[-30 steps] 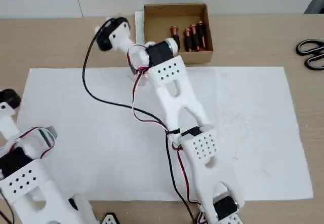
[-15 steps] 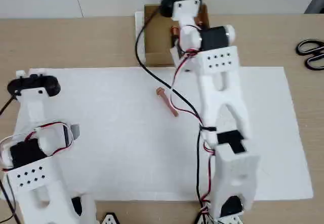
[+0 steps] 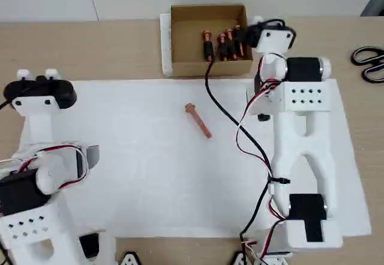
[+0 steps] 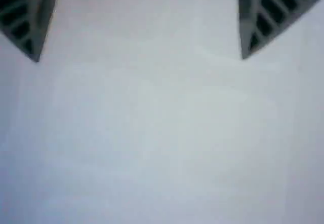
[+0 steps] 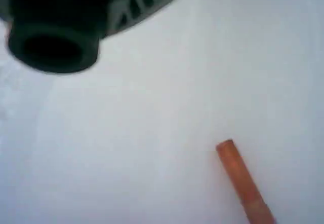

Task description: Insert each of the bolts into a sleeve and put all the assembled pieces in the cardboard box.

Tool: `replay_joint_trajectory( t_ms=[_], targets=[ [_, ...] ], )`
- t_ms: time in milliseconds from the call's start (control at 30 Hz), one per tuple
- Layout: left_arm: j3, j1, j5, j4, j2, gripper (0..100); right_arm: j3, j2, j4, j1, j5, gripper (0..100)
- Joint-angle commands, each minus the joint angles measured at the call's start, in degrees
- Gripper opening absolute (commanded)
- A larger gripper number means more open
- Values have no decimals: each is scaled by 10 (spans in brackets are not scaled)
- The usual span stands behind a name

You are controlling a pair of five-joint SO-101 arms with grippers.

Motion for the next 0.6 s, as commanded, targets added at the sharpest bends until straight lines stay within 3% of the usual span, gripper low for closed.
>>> replay_joint_trajectory(
  t_ms=[0,300,567],
  targets=[
    [-24,-7,60,11,4,240,83,-31,-80,4,4,4],
    [-25,-7,72,11,-1,240,267,-32,-282,4,-24,7],
    [-25,-7,72,11,-2,240,300,-31,-344,-46,-26,8]
  ],
)
